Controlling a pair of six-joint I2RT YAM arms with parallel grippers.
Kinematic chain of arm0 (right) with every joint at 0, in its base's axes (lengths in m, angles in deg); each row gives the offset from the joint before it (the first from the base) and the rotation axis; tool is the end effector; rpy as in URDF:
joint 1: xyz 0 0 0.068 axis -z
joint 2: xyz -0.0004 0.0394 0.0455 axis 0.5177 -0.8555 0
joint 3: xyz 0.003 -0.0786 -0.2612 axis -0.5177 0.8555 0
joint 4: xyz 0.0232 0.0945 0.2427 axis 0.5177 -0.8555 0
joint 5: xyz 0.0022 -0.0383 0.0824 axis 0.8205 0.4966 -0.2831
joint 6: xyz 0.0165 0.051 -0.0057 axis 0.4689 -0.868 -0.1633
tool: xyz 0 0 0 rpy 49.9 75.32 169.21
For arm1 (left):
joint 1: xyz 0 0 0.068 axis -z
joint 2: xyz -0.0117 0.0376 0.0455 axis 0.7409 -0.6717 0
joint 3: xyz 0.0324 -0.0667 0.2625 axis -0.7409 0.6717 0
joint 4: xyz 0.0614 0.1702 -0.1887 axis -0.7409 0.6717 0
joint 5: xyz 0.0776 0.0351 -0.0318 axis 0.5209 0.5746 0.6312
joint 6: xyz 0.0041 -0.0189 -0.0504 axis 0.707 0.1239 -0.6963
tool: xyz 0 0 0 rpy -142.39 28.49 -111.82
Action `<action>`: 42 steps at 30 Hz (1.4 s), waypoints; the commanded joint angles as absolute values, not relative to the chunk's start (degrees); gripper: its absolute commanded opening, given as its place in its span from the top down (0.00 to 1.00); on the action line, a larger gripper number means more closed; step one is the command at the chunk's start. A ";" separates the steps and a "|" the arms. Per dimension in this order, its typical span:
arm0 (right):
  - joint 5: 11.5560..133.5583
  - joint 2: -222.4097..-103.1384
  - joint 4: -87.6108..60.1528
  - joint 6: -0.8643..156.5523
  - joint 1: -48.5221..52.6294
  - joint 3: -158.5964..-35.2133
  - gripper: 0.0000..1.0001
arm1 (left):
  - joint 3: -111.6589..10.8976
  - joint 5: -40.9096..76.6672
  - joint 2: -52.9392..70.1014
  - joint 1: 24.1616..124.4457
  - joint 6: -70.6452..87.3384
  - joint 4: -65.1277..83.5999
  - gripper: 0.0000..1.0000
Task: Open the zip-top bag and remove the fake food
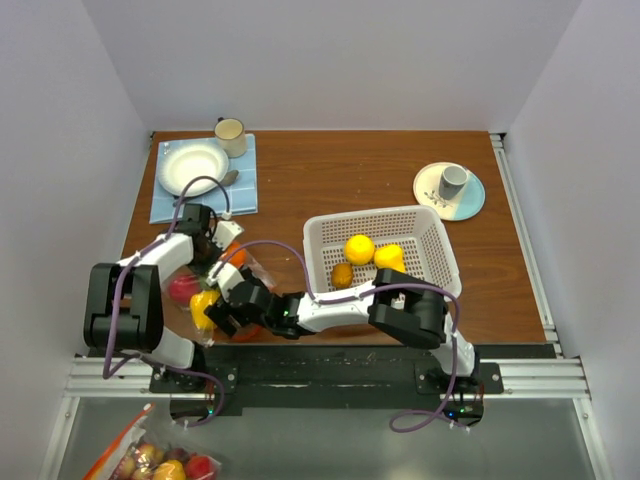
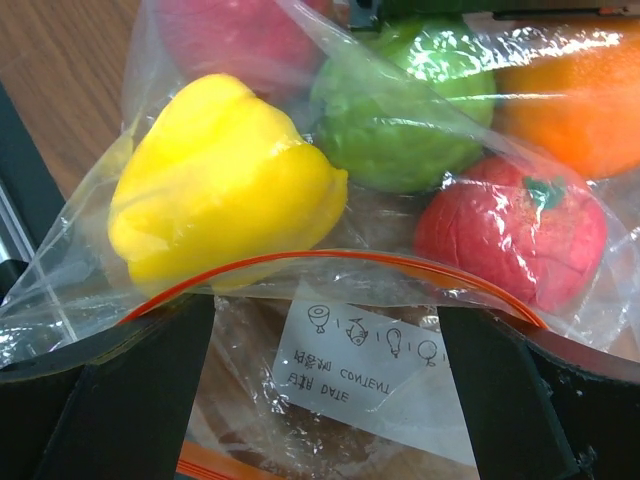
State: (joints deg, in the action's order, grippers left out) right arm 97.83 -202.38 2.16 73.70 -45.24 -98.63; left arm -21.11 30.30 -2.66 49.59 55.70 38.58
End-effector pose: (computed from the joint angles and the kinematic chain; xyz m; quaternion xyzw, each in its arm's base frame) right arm 0.1206 0.4538 0.1654 -0.3917 0.7554 0.2563 0.4586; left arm 0.2586 -0.0055 0.1474 0.3116 0.9351 0.0825 0.1474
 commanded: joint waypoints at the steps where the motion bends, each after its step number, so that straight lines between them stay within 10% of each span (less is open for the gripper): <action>1: 104.88 -202.01 3.49 74.11 -44.23 -103.44 0.01 | -16.97 20.95 -8.30 55.62 52.36 45.26 1.00; 12: 125.99 -201.40 -2.05 76.06 -41.34 -101.95 0.02 | -15.04 24.47 -9.97 58.35 54.29 44.12 1.00; 37: 97.96 -191.29 -0.56 57.68 -40.80 -89.65 0.01 | -23.02 28.52 -7.86 55.90 53.06 47.70 1.00; 42: 97.69 -191.91 -1.88 57.15 -41.06 -90.26 0.01 | -32.86 19.14 -1.28 49.66 58.50 59.04 0.87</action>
State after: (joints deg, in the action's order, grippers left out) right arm 100.16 -193.50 -2.04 60.32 -40.78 -89.91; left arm -27.03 28.64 -5.13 54.07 56.11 44.44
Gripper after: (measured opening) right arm 0.986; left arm 0.093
